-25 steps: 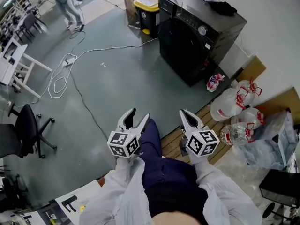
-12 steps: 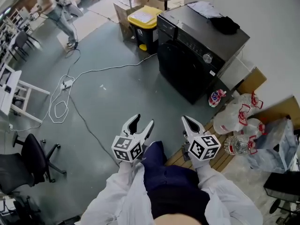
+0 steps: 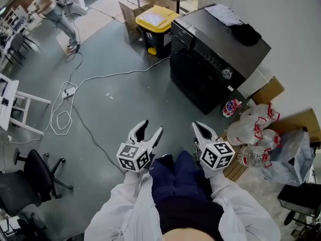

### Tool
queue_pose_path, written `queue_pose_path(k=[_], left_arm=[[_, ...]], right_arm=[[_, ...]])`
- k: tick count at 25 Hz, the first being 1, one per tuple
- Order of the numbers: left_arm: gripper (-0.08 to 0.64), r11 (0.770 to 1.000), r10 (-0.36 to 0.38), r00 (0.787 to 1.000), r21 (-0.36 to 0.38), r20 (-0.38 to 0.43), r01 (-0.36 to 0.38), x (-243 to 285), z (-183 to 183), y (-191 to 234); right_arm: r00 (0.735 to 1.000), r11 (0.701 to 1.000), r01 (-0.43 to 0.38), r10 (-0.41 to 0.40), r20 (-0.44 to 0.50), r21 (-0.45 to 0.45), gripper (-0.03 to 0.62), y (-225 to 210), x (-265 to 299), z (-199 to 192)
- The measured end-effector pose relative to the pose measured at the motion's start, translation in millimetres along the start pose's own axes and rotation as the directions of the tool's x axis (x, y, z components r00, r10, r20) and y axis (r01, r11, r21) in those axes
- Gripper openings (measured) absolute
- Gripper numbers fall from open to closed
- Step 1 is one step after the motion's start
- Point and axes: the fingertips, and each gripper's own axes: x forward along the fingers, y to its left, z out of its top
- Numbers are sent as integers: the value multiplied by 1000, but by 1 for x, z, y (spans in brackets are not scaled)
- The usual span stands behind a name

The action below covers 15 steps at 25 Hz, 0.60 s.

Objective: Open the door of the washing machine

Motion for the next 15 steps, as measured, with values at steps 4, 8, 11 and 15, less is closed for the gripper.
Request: queue_pose_path(k=[4,8,11,15], left_arm=[[267,1000,3,1000,-11,-8,-3,6,0,9],[267,1000,15,1000,-13,0,-15,18,8,19],[267,999,32,999,-16,10,-31,33,16,31],[267,998,50,999,-28,21,-50,60,31,50]], right_arm=[[1000,1000,-4,4,-2,19,8,-5,16,7],[1000,999,-25,25,-4,43,8,-12,37,15],[999,998,-41,42,-13,56,8,-22,57,20],[998,997,-54,56,-28,62,8,-40,90,35]])
